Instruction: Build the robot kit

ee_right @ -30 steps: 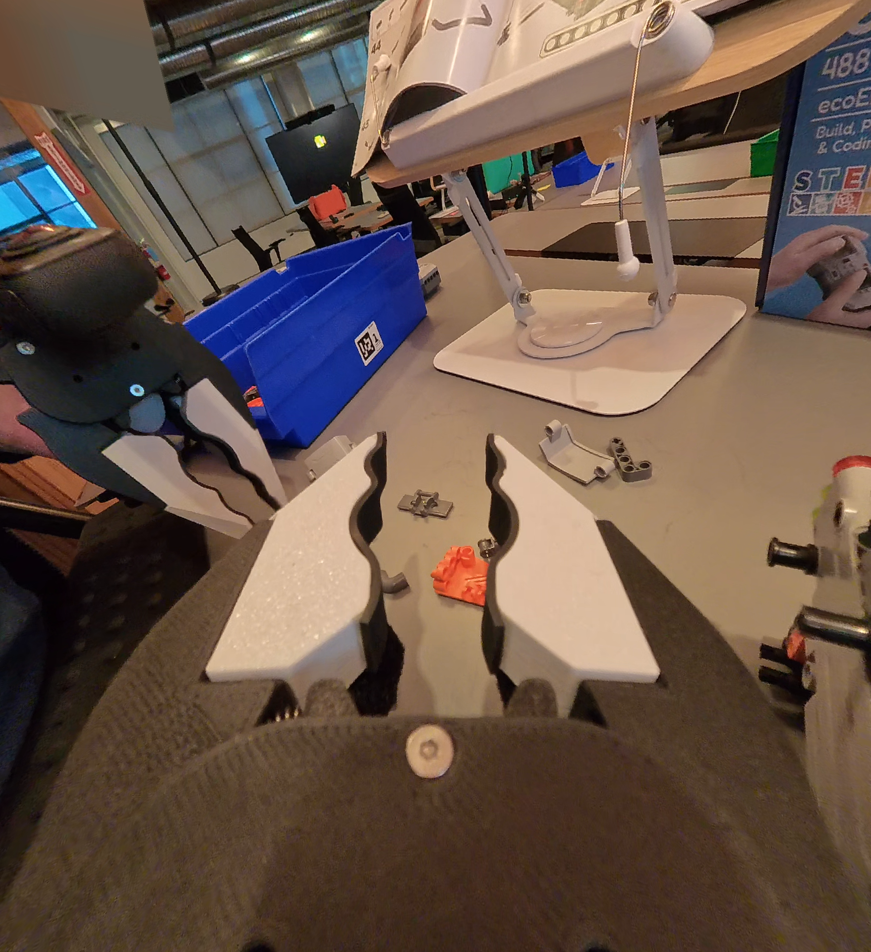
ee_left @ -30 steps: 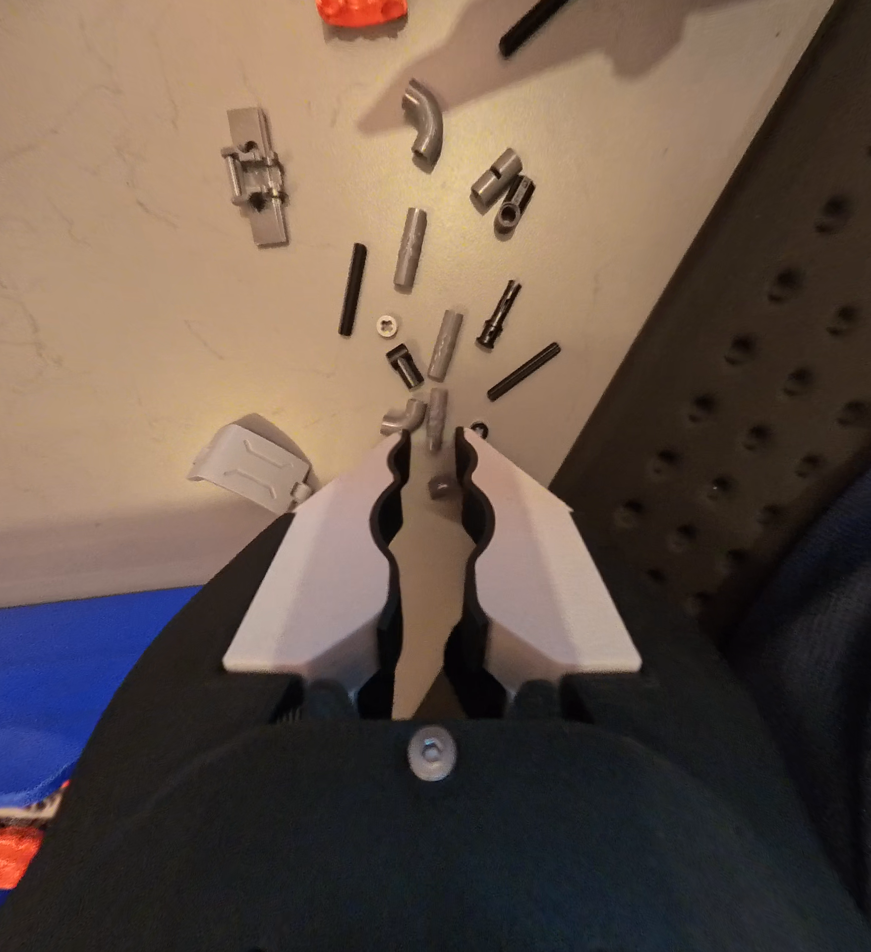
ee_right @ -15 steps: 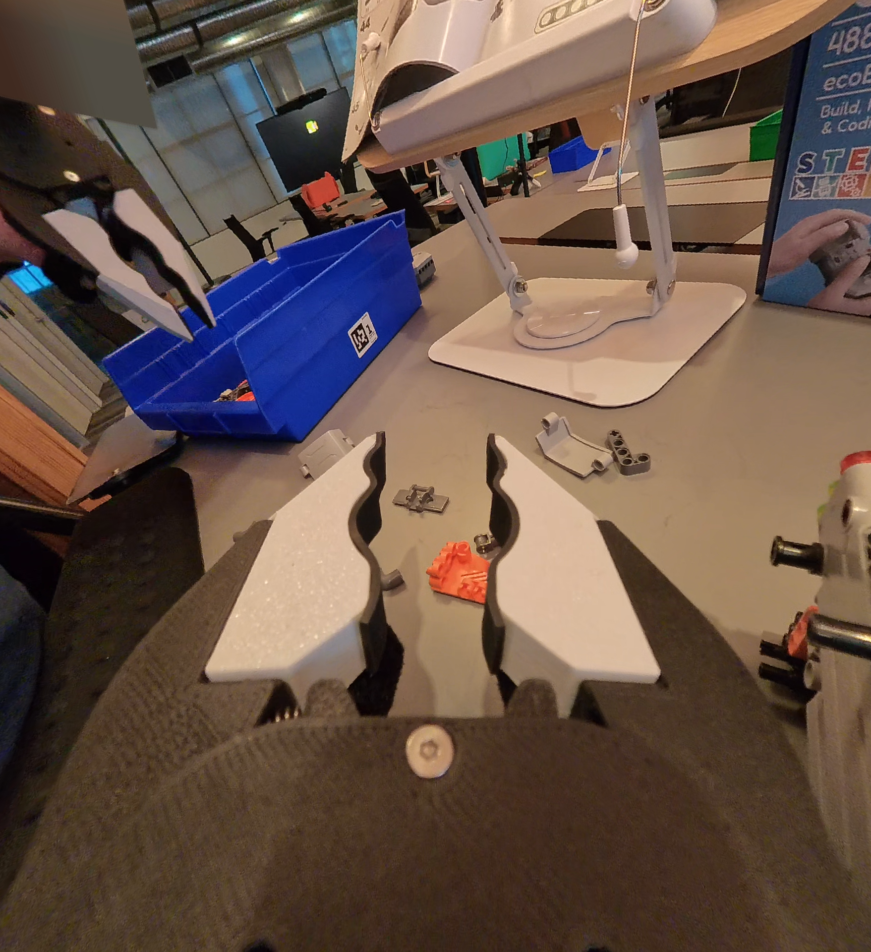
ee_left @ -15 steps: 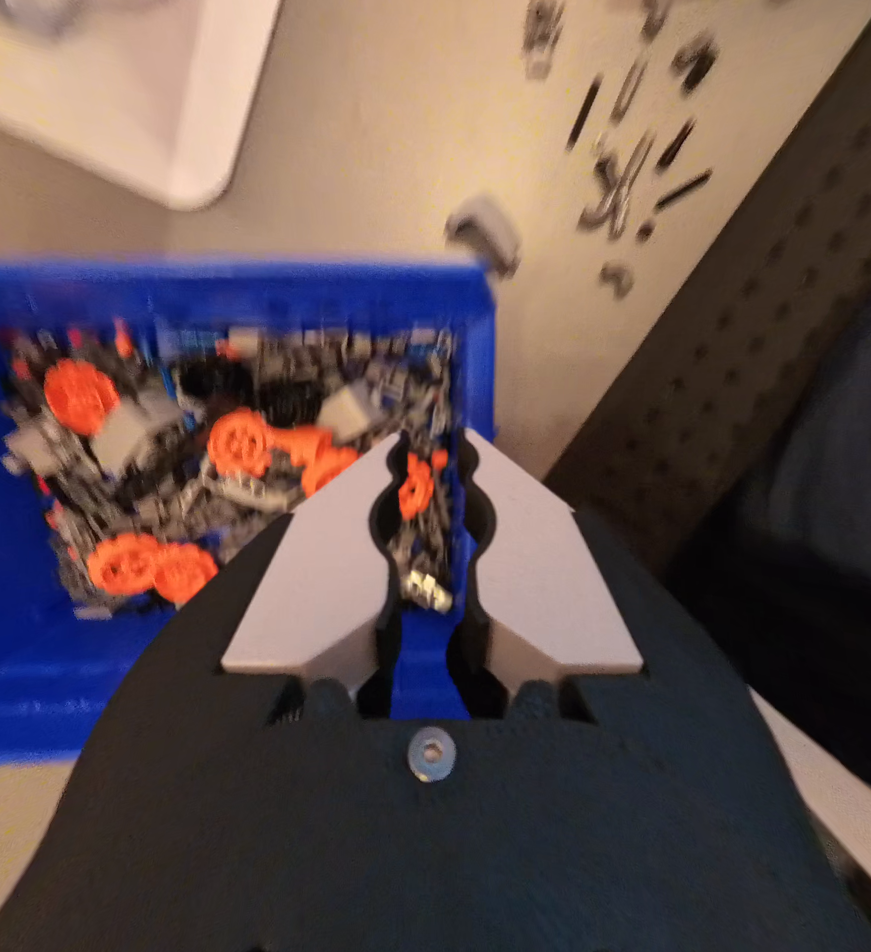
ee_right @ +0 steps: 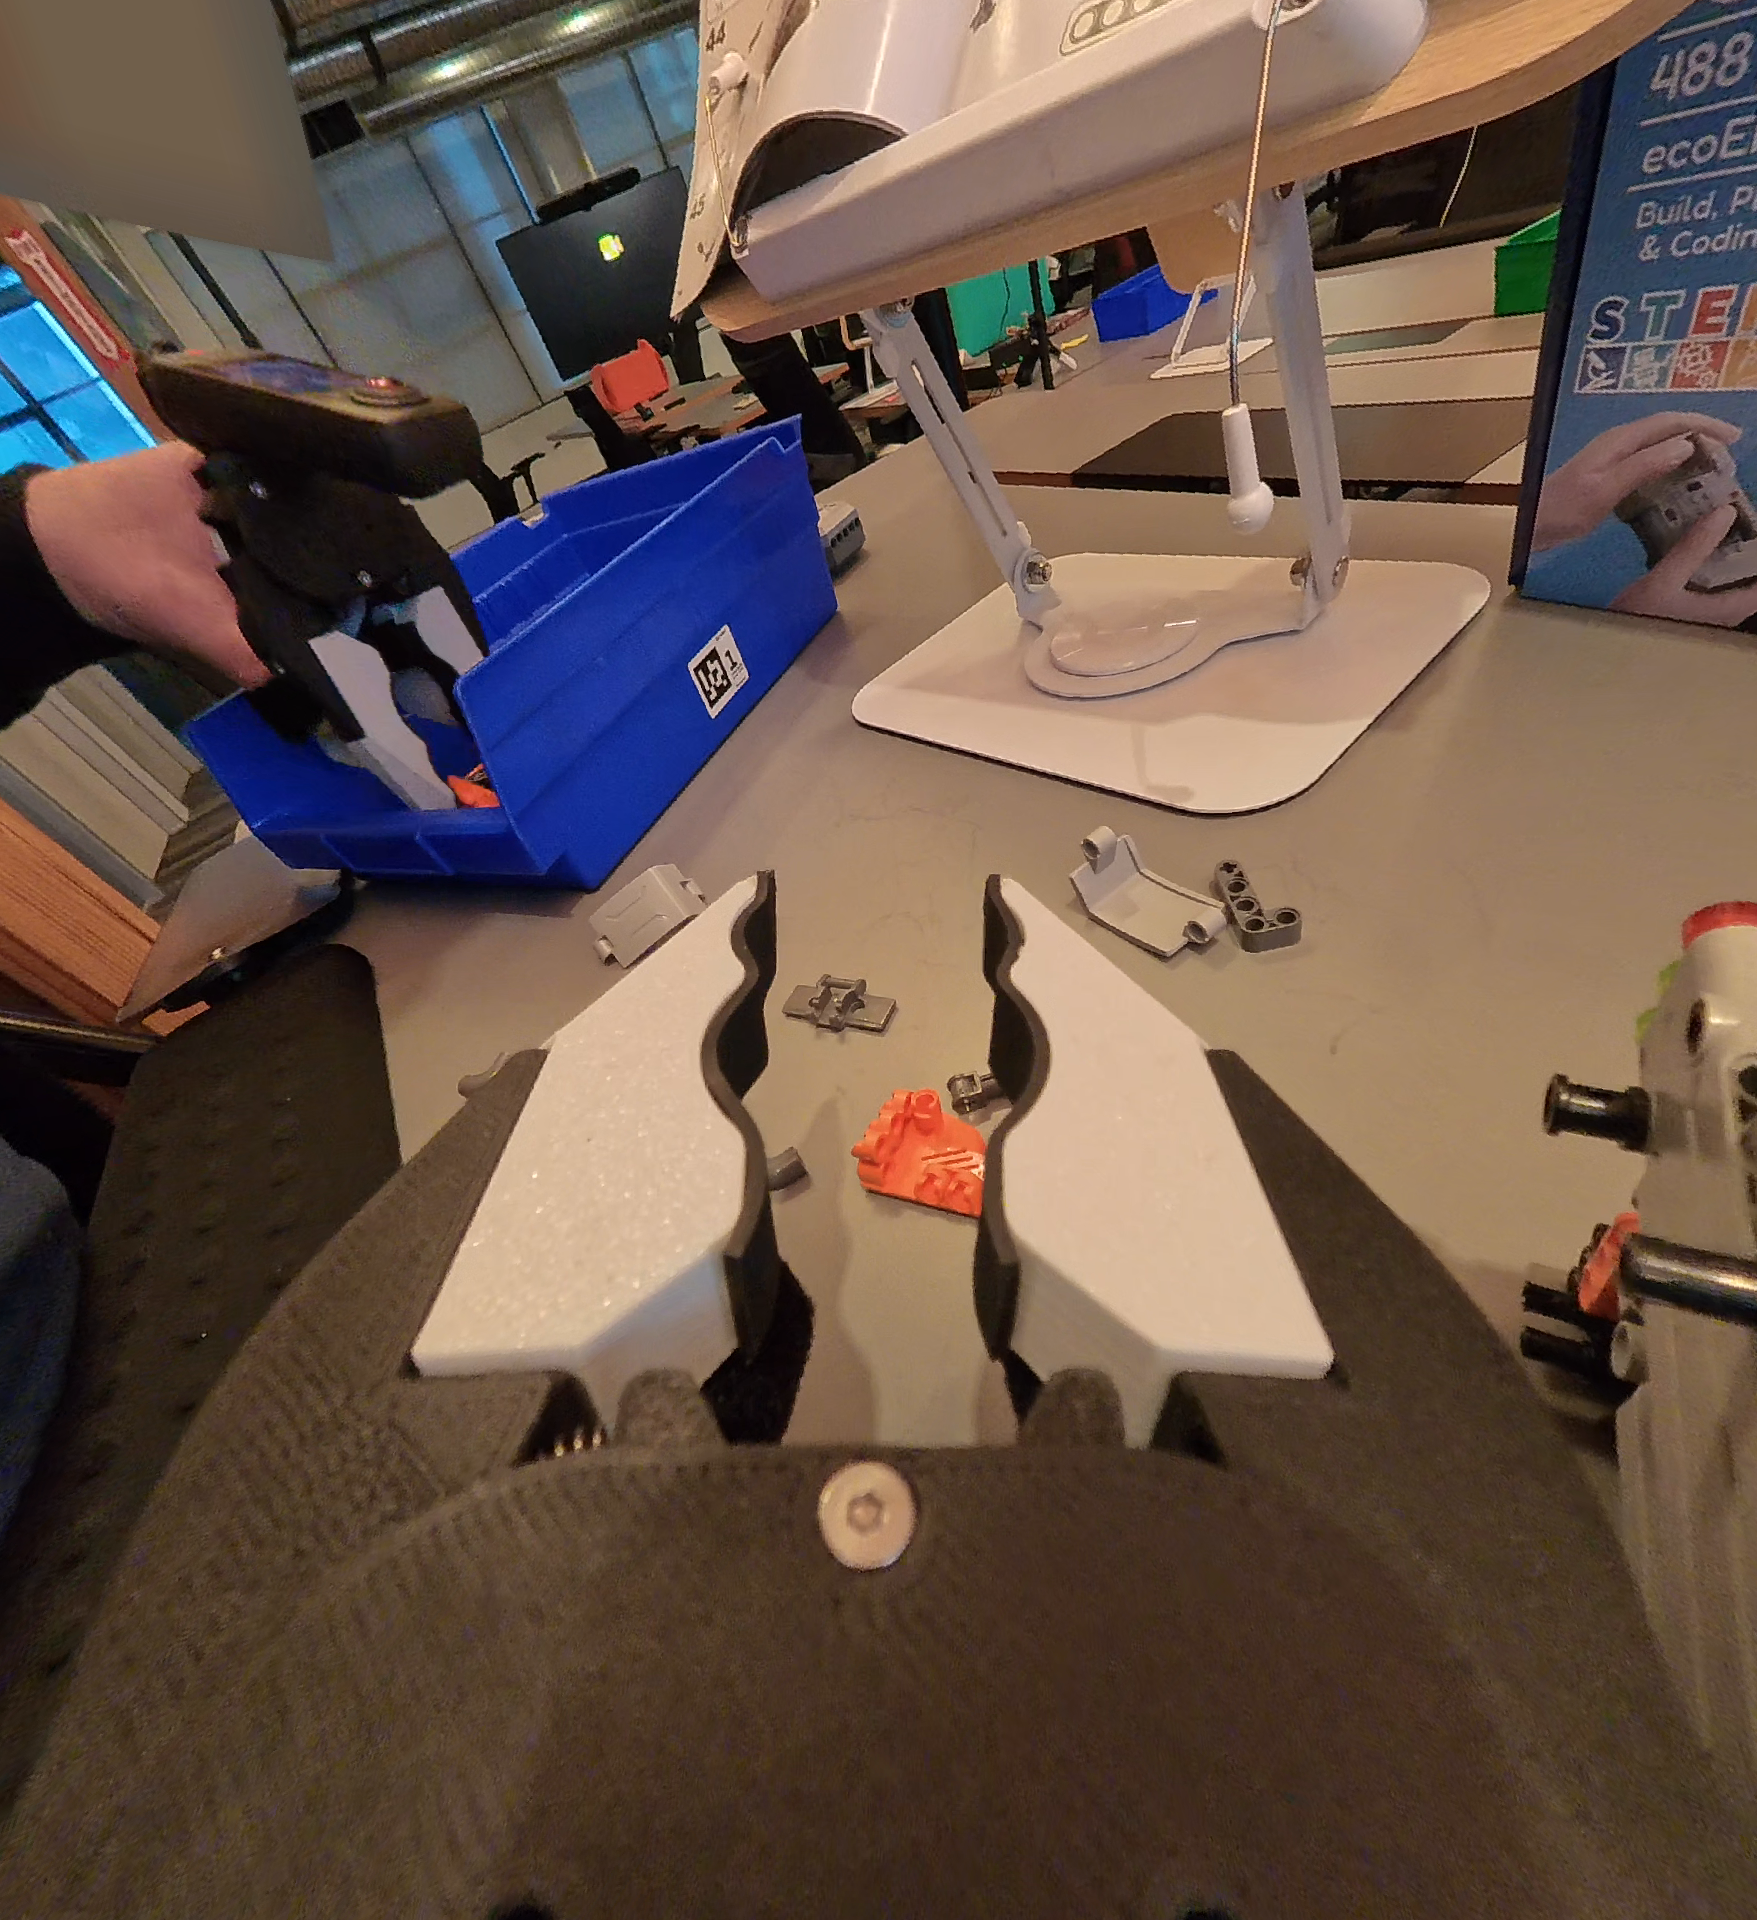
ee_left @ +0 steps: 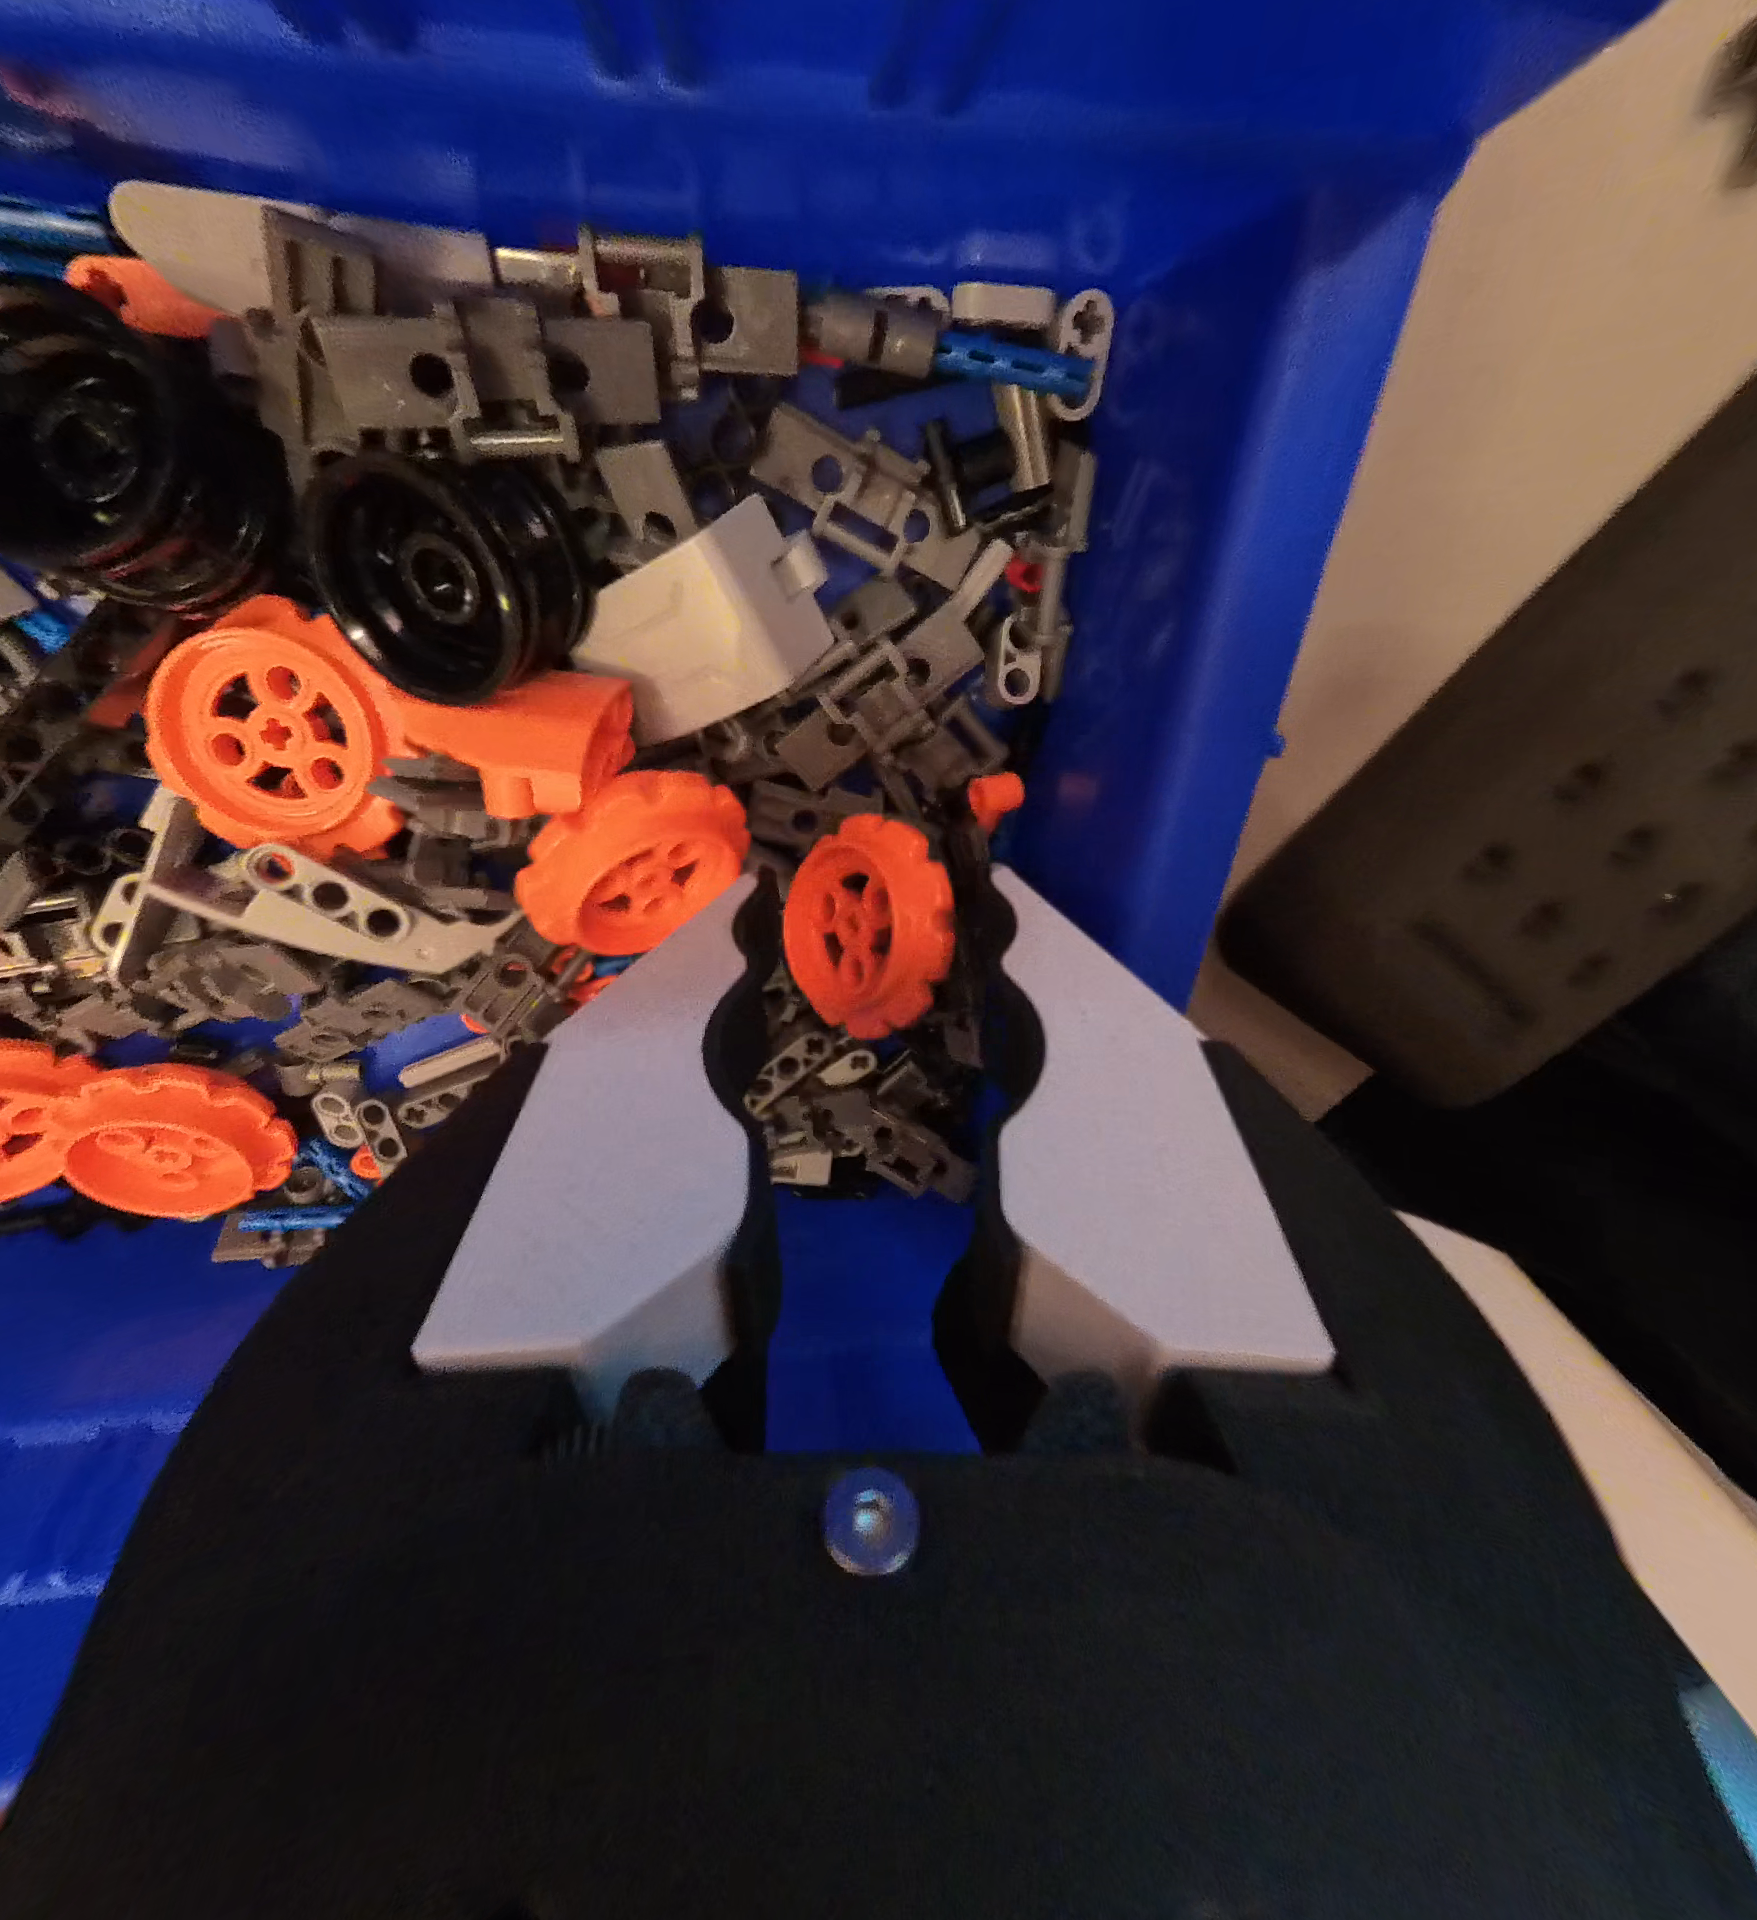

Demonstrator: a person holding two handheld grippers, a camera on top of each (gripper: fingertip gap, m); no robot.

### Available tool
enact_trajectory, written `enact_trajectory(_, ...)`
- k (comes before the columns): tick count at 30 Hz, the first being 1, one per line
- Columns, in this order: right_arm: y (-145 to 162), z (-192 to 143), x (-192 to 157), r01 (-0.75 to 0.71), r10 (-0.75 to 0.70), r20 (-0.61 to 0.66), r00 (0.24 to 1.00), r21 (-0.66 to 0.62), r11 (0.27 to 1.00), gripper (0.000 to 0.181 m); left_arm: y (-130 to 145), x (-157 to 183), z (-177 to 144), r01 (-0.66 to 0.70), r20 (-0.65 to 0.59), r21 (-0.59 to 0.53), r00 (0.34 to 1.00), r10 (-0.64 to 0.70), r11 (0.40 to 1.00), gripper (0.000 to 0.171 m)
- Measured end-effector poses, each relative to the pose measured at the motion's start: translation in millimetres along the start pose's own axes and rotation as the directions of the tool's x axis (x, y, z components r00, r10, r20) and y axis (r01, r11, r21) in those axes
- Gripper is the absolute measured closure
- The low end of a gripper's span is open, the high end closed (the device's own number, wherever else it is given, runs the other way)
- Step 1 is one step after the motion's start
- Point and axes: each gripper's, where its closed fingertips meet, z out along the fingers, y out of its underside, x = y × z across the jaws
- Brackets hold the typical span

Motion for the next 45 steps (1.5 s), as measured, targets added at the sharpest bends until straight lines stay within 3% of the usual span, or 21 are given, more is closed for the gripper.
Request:
enact_trajectory(8, -0.1, -0.2, 0.5, -0.004, 0.004, -0.001, 1.000, 0.002, 1.000, 0.144, 4.8, -23.4, 0.0, 0.017, 0.090, -0.021, 0.996, -0.015, 1.000, 0.143)
enact_trajectory(20, -0.2, -0.2, 0.8, -0.011, 0.011, 0.003, 1.000, 0.002, 1.000, 0.144, 27.8, -101.5, -13.2, 0.082, 0.230, -0.050, 0.971, -0.068, 0.995, 0.142)
enact_trajectory(23, -0.6, -0.5, 0.9, -0.011, 0.011, 0.002, 1.000, 0.004, 1.000, 0.144, 34.4, -109.8, -15.4, 0.115, 0.240, -0.057, 0.966, -0.098, 0.992, 0.134)
enact_trajectory(26, -0.7, -0.6, 1.1, -0.010, 0.010, 0.000, 1.000, 0.005, 1.000, 0.144, 24.3, -93.2, -30.3, 0.083, 0.191, 0.022, 0.978, -0.086, 0.996, 0.134)
enact_trajectory(28, -1.0, -0.8, 1.4, -0.011, 0.011, -0.001, 1.000, 0.006, 1.000, 0.144, 11.9, -62.7, -36.7, 0.053, 0.069, 0.092, 0.996, -0.059, 0.994, 0.141)
enact_trajectory(32, -0.6, -0.4, 0.8, -0.009, 0.009, 0.003, 1.000, 0.003, 1.000, 0.144, 8.6, -12.9, -23.2, -0.058, -0.083, 0.080, 0.994, 0.064, 0.995, 0.153)
enact_trajectory(34, -1.0, -0.7, 0.7, -0.010, 0.010, 0.003, 1.000, 0.006, 1.000, 0.144, 12.0, -10.9, -9.5, -0.080, -0.066, 0.040, 0.994, 0.082, 0.996, 0.162)
enact_trajectory(38, -1.8, -1.6, 0.5, -0.011, 0.011, 0.006, 1.000, 0.013, 1.000, 0.144, 11.7, -4.9, 0.3, -0.072, -0.109, 0.039, 0.991, 0.076, 0.997, 0.165)
enact_trajectory(45, -2.6, -2.3, 0.1, -0.011, 0.011, 0.010, 1.000, 0.019, 1.000, 0.144, 13.0, -12.5, 5.6, -0.093, -0.055, -0.003, 0.994, 0.093, 0.996, 0.171)
